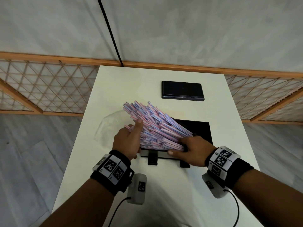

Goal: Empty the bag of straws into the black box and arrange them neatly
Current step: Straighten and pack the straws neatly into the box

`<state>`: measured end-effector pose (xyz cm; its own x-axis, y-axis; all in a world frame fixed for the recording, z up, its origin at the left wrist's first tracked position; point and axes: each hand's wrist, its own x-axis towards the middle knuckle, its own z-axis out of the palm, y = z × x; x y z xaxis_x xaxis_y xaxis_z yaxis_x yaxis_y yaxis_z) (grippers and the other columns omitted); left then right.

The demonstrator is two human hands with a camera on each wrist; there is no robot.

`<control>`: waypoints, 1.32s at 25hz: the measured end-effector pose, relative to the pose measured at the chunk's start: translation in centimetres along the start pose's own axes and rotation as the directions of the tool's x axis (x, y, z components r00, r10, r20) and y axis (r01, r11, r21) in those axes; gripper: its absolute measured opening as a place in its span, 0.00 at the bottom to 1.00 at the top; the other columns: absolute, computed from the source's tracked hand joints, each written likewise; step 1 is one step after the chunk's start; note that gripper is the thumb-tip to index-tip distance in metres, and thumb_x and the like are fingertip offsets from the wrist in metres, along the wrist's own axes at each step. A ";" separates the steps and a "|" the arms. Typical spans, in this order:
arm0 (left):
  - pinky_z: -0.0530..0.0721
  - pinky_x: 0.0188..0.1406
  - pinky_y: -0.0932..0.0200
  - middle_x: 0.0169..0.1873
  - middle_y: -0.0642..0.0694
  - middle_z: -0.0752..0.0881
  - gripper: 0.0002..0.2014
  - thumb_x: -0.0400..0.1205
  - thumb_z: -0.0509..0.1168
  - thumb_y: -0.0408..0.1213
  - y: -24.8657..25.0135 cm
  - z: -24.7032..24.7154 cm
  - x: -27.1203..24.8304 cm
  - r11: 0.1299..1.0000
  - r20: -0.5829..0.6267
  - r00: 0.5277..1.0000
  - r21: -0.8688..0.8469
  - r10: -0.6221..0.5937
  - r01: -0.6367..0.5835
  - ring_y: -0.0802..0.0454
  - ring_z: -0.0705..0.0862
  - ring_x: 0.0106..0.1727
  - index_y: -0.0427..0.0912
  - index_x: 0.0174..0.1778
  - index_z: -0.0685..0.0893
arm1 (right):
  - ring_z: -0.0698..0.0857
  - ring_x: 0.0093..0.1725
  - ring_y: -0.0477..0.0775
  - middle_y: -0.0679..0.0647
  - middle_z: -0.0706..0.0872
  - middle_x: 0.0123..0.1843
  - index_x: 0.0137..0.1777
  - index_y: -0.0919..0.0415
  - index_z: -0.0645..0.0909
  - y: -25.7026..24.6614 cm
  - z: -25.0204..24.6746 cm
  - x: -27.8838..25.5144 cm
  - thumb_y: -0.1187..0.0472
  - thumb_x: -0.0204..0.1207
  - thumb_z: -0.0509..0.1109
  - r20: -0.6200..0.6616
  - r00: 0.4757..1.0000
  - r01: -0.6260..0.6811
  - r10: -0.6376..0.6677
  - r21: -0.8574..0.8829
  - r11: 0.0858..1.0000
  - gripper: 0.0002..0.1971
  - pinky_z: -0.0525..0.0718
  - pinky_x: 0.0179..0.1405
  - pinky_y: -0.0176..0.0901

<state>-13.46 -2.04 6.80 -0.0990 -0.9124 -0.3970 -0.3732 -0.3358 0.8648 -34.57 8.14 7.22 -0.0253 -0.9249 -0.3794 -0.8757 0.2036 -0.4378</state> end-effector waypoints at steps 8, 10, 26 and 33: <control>0.92 0.30 0.46 0.24 0.39 0.90 0.34 0.84 0.59 0.64 1.6 0.7 -1.5 0.999 0.137 0.990 0.021 0.027 -0.030 0.41 0.90 0.23 0.35 0.37 0.90 | 0.83 0.53 0.47 0.41 0.85 0.48 0.49 0.38 0.80 -1.5 0.2 1.6 0.22 0.66 0.65 0.173 0.985 -0.024 0.013 0.064 0.998 0.23 0.78 0.56 0.39; 0.92 0.31 0.40 0.24 0.38 0.90 0.33 0.84 0.59 0.63 1.3 1.2 -1.6 0.999 0.143 0.989 0.016 0.032 -0.035 0.39 0.90 0.24 0.34 0.37 0.91 | 0.82 0.55 0.44 0.40 0.85 0.54 0.59 0.37 0.82 -2.1 0.1 1.9 0.27 0.68 0.70 0.192 0.981 -0.028 0.006 0.112 0.993 0.24 0.75 0.57 0.35; 0.79 0.18 0.55 0.25 0.42 0.79 0.27 0.80 0.64 0.65 -0.5 -0.2 -0.7 0.976 0.110 0.983 0.143 0.147 -0.162 0.42 0.81 0.23 0.40 0.41 0.76 | 0.83 0.36 0.41 0.45 0.85 0.35 0.44 0.48 0.82 -1.0 -0.3 0.6 0.27 0.67 0.71 0.082 0.997 -0.011 0.007 0.039 0.999 0.24 0.80 0.40 0.37; 0.71 0.39 0.57 0.41 0.46 0.80 0.29 0.77 0.53 0.69 0.4 0.9 -1.0 0.986 0.057 0.991 0.114 0.119 -0.125 0.50 0.79 0.42 0.42 0.46 0.73 | 0.85 0.50 0.47 0.44 0.87 0.48 0.62 0.44 0.81 -2.2 0.5 1.6 0.24 0.66 0.68 0.126 0.992 -0.002 0.003 -0.007 1.000 0.31 0.82 0.53 0.40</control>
<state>-14.35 -1.07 7.25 -0.1949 -0.9311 -0.3084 -0.4603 -0.1909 0.8670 -32.48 6.38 7.20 0.0332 -0.8766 -0.4801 -0.8790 0.2031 -0.4314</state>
